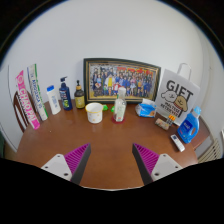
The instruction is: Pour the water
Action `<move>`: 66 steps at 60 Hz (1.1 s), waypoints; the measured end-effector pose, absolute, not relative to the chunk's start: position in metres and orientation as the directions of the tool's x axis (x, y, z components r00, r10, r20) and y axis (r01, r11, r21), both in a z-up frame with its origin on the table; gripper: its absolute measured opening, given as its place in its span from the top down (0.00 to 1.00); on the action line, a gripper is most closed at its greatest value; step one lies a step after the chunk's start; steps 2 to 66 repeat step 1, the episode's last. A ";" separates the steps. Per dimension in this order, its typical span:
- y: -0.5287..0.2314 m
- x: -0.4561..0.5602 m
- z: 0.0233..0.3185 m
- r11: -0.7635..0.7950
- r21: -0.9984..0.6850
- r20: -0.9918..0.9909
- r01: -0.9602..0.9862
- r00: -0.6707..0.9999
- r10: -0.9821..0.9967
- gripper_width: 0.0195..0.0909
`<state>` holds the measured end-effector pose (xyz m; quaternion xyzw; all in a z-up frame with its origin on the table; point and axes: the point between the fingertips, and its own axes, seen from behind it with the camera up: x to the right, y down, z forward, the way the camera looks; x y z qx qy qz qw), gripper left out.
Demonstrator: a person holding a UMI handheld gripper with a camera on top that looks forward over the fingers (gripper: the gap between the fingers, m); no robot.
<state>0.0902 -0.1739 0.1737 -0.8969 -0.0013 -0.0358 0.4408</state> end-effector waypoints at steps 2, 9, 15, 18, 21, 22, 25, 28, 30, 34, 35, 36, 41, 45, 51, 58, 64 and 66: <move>-0.176 0.089 0.176 -0.609 -0.793 0.064 0.035 0.998 -0.025 0.08; -0.176 0.089 0.176 -0.609 -0.793 0.064 0.035 0.998 -0.025 0.08; -0.176 0.089 0.176 -0.609 -0.793 0.064 0.035 0.998 -0.025 0.08; -0.176 0.089 0.176 -0.609 -0.793 0.064 0.035 0.998 -0.025 0.08; -0.176 0.089 0.176 -0.609 -0.793 0.064 0.035 0.998 -0.025 0.08; -0.176 0.089 0.176 -0.609 -0.793 0.064 0.035 0.998 -0.025 0.08; -0.176 0.089 0.176 -0.609 -0.793 0.064 0.035 0.998 -0.025 0.08; -0.176 0.089 0.176 -0.609 -0.793 0.064 0.035 0.998 -0.025 0.08; -0.176 0.089 0.176 -0.609 -0.793 0.064 0.035 0.998 -0.025 0.08; -0.176 0.089 0.176 -0.609 -0.793 0.064 0.035 0.998 -0.025 0.08; -0.176 0.089 0.176 -0.609 -0.793 0.064 0.035 0.998 -0.025 0.08; -0.176 0.089 0.176 -0.609 -0.793 0.064 0.035 0.998 -0.025 0.08; -0.176 0.089 0.176 -0.609 -0.793 0.064 0.035 0.998 -0.025 0.08; -0.176 0.089 0.176 -0.609 -0.793 0.064 0.035 0.998 -0.025 0.08; -0.176 0.089 0.176 -0.609 -0.793 0.064 0.035 0.998 -0.025 0.08; -0.176 0.089 0.176 -0.609 -0.793 0.064 0.035 0.998 -0.025 0.08; -0.176 0.089 0.176 -0.609 -0.793 0.064 0.035 0.998 -0.025 0.08; -0.176 0.089 0.176 -0.609 -0.793 0.064 0.035 0.998 -0.025 0.08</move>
